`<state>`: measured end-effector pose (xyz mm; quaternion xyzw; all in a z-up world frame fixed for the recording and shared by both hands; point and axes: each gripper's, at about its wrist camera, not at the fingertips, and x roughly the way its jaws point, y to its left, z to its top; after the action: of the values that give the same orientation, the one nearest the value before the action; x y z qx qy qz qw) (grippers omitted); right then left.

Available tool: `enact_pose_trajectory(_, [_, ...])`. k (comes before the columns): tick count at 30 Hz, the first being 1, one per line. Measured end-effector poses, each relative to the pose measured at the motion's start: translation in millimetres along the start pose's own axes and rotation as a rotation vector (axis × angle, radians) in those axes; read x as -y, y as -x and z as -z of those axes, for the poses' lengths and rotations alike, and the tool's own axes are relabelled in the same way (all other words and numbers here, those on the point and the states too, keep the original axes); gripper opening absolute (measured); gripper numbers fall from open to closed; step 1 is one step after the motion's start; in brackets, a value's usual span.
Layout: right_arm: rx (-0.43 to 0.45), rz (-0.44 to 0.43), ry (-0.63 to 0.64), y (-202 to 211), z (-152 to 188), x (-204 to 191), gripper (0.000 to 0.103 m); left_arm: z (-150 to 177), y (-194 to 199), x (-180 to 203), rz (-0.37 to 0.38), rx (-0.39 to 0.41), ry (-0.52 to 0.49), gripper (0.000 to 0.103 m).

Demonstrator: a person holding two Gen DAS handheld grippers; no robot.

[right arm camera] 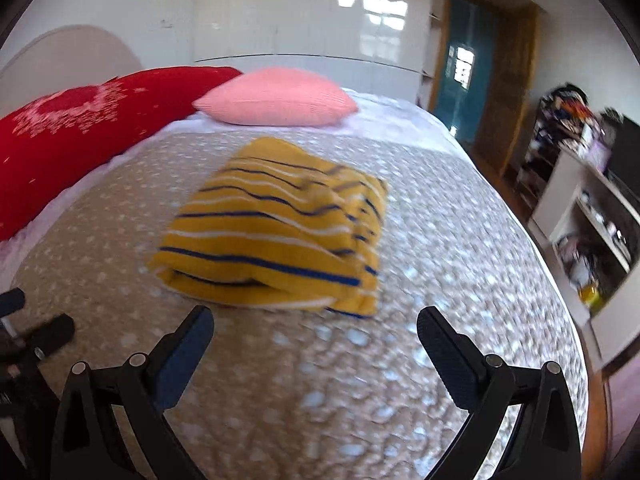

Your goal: Fold small clothes

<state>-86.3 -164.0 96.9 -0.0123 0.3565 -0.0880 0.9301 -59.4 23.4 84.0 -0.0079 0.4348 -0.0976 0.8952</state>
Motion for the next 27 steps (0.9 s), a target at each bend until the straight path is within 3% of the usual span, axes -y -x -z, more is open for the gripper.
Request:
enact_pose_trajectory(10, [-0.011, -0.022, 0.031, -11, 1, -19, 0.103, 9, -21, -2, 0.004, -0.094, 0.014, 0.103])
enact_pose_trajectory(27, [-0.045, -0.026, -0.064, -26, 13, 9, 0.103, 10, -24, 17, -0.016, -0.106, -0.03, 0.103])
